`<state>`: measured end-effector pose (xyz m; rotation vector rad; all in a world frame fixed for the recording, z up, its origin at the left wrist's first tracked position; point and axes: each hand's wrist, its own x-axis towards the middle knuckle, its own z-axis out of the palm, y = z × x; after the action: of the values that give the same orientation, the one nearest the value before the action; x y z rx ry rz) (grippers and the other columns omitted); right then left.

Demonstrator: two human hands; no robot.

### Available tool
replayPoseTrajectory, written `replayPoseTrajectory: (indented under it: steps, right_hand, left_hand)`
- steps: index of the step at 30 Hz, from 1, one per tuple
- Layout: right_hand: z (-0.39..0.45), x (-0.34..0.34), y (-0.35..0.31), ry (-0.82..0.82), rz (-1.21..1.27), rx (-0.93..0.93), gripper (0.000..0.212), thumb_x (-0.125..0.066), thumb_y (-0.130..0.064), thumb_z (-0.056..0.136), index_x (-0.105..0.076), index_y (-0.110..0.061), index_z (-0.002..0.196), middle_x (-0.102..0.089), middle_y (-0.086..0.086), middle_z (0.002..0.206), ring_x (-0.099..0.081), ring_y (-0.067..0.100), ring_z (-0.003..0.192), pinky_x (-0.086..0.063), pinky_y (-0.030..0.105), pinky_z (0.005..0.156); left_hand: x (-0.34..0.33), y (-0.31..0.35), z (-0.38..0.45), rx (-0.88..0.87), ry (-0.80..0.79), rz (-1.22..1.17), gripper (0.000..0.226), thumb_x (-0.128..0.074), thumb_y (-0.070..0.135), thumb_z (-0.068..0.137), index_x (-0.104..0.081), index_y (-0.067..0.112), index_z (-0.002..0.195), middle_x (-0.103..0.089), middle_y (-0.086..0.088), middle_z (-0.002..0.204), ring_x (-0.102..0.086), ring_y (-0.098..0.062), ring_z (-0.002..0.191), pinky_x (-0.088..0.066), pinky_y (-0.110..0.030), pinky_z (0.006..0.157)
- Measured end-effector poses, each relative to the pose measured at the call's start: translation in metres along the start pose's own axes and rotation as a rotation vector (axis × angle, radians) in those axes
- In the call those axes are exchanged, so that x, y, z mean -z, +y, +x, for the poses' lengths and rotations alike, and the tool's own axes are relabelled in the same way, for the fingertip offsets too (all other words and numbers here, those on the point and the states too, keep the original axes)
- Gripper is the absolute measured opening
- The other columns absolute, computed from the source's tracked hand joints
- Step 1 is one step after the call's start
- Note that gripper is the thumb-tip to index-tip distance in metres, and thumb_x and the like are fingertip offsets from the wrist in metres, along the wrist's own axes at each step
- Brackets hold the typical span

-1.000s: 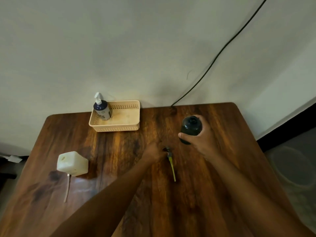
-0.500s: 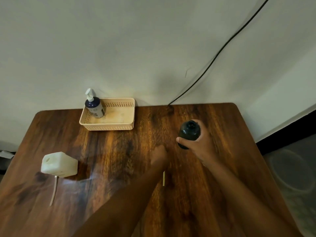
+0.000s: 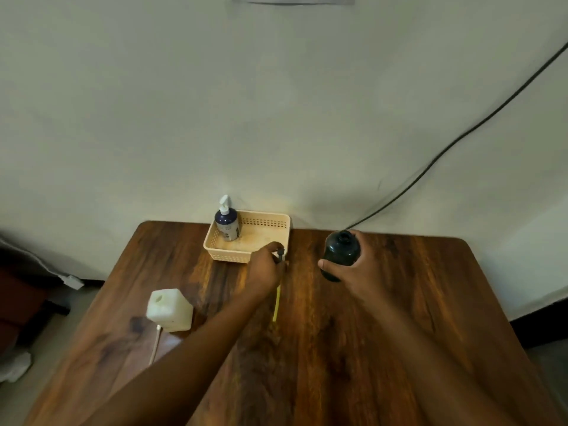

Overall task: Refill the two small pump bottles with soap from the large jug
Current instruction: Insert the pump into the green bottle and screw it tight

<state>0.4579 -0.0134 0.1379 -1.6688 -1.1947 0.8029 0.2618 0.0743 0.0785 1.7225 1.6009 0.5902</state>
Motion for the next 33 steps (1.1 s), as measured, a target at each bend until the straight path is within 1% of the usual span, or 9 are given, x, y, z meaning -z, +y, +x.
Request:
replayPoseTrajectory:
  steps: [3,6,8,10,12,16,23,28,33]
  right_hand:
    - [0.005,-0.030,-0.033,-0.036,0.012,0.040,0.077,-0.094,-0.037,0.059,-0.047,-0.047,0.118,-0.052,-0.025,0.115,-0.052,0.008,0.111,-0.045,0.016,0.077]
    - [0.010,-0.058,-0.066,-0.088,0.009,0.090,0.071,-0.094,-0.040,0.058,-0.049,-0.048,0.112,-0.055,-0.025,0.113,-0.056,0.005,0.105,-0.045,0.011,0.075]
    - [0.009,-0.076,-0.088,-0.114,-0.003,0.136,0.070,-0.094,-0.043,0.058,-0.050,-0.049,0.112,-0.056,-0.028,0.110,-0.056,0.001,0.101,-0.043,0.006,0.070]
    - [0.010,-0.091,-0.109,-0.116,-0.018,0.170,0.072,-0.093,-0.044,0.058,-0.050,-0.046,0.115,-0.055,-0.030,0.108,-0.056,0.003,0.100,-0.044,0.008,0.075]
    - [0.009,-0.108,-0.128,-0.123,-0.012,0.203,0.073,-0.093,-0.041,0.060,-0.051,-0.042,0.120,-0.057,-0.025,0.112,-0.056,0.007,0.106,-0.047,0.016,0.084]
    - [0.006,-0.137,-0.159,-0.138,0.008,0.259,0.078,-0.093,-0.038,0.061,-0.052,-0.035,0.127,-0.059,-0.015,0.124,-0.055,0.011,0.112,-0.048,0.019,0.088]
    - [0.000,-0.160,-0.196,-0.207,0.039,0.292,0.079,-0.091,-0.042,0.062,-0.052,-0.034,0.130,-0.058,-0.018,0.122,-0.056,0.010,0.108,-0.044,0.007,0.078]
    - [0.000,-0.160,-0.214,-0.248,0.053,0.313,0.071,-0.090,-0.047,0.058,-0.055,-0.038,0.120,-0.063,-0.022,0.110,-0.063,0.010,0.100,-0.053,0.014,0.077]
    - [0.006,-0.152,-0.237,-0.238,0.000,0.313,0.075,-0.087,-0.055,0.056,-0.050,-0.043,0.120,-0.059,-0.023,0.110,-0.061,0.007,0.096,-0.049,0.015,0.076]
  left_hand:
    - [0.062,0.005,0.007,-0.042,0.115,-0.013,0.035,-0.080,0.013,0.087,-0.068,0.018,0.119,-0.075,-0.008,0.103,-0.068,-0.016,0.081,-0.051,-0.023,0.067]
    - [0.119,0.013,0.010,-0.090,0.215,-0.040,0.037,-0.081,0.015,0.086,-0.069,0.020,0.121,-0.075,-0.005,0.100,-0.070,-0.015,0.083,-0.058,-0.029,0.076]
    - [0.155,0.019,0.008,-0.116,0.279,-0.044,0.035,-0.082,0.017,0.086,-0.069,0.024,0.118,-0.071,0.002,0.087,-0.067,-0.009,0.075,-0.058,-0.028,0.075]
    - [0.187,0.027,0.007,-0.152,0.334,-0.052,0.034,-0.082,0.017,0.086,-0.070,0.024,0.116,-0.068,0.007,0.078,-0.065,-0.003,0.070,-0.058,-0.026,0.073]
    - [0.219,0.035,0.004,-0.182,0.384,-0.071,0.033,-0.082,0.016,0.085,-0.070,0.022,0.115,-0.070,0.003,0.078,-0.069,-0.009,0.071,-0.059,-0.028,0.074]
    - [0.272,0.054,-0.008,-0.231,0.450,-0.110,0.032,-0.082,0.015,0.086,-0.070,0.022,0.116,-0.074,-0.003,0.084,-0.073,-0.019,0.077,-0.063,-0.035,0.079]
    - [0.344,0.108,-0.032,-0.422,0.588,-0.219,0.031,-0.084,0.015,0.083,-0.070,0.022,0.111,-0.074,-0.001,0.082,-0.072,-0.014,0.076,-0.054,-0.011,0.068]
    - [0.372,0.154,-0.046,-0.586,0.648,-0.281,0.034,-0.085,0.012,0.081,-0.071,0.018,0.111,-0.072,0.000,0.081,-0.069,-0.011,0.075,-0.049,-0.006,0.067]
    - [0.380,0.183,-0.052,-0.666,0.663,-0.295,0.037,-0.085,0.011,0.081,-0.070,0.016,0.115,-0.073,-0.001,0.083,-0.069,-0.009,0.075,-0.051,-0.007,0.068]
